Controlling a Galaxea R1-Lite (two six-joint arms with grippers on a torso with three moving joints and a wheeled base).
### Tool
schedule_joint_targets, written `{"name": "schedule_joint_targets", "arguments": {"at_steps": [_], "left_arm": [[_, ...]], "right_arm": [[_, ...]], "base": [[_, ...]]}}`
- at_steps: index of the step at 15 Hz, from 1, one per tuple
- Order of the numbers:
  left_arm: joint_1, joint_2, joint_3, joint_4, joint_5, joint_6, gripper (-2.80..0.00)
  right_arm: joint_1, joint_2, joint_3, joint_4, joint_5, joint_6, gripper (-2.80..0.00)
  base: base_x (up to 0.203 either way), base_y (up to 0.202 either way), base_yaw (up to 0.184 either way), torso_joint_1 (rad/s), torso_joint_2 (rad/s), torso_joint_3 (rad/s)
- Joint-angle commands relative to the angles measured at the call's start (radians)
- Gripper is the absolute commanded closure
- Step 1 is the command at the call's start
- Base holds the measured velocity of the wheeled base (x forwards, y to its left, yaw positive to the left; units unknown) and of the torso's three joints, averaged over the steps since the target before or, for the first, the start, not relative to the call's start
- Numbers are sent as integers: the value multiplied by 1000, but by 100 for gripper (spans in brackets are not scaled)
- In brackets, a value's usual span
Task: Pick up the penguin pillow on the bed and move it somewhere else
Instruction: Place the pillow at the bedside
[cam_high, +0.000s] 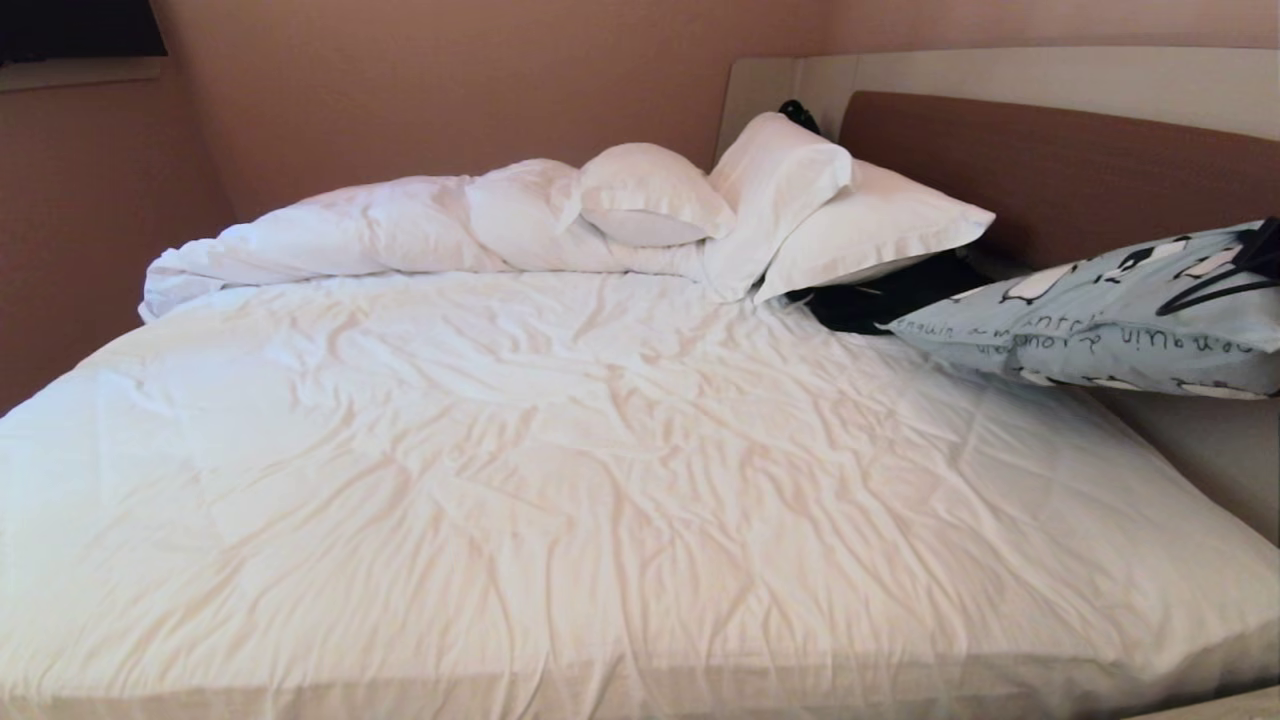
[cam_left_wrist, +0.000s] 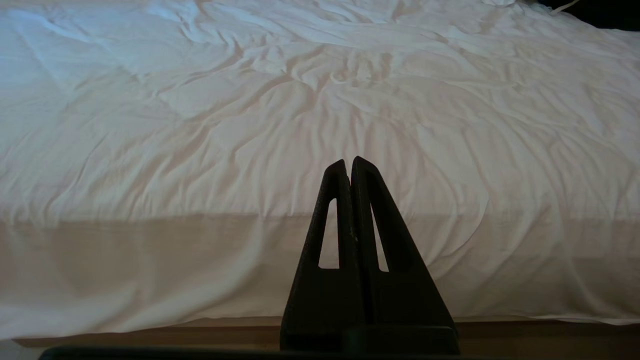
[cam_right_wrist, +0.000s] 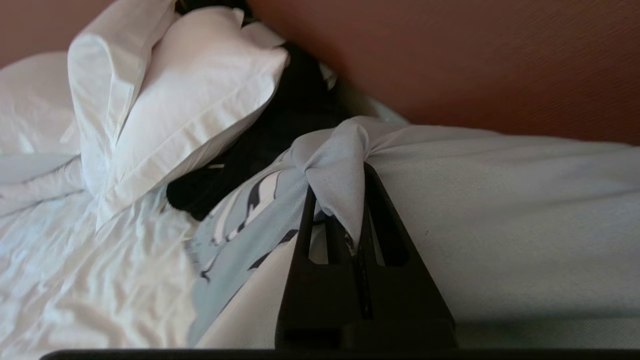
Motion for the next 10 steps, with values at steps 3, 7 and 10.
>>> {"name": "schedule_joint_targets", "arguments": {"at_steps": [3, 7, 10], "left_arm": [[0, 0, 3, 0, 1, 0, 0], [0, 0, 3, 0, 1, 0, 0], [0, 0, 3, 0, 1, 0, 0]], "right_arm": [[24, 95, -76, 42, 0, 6, 0], [45, 109, -106, 43, -45, 6, 0], [50, 110, -121, 44, -78, 7, 0]], "base": [[0, 0, 0, 0, 0, 0], [0, 0, 0, 0, 0, 0], [0, 0, 0, 0, 0, 0]]}}
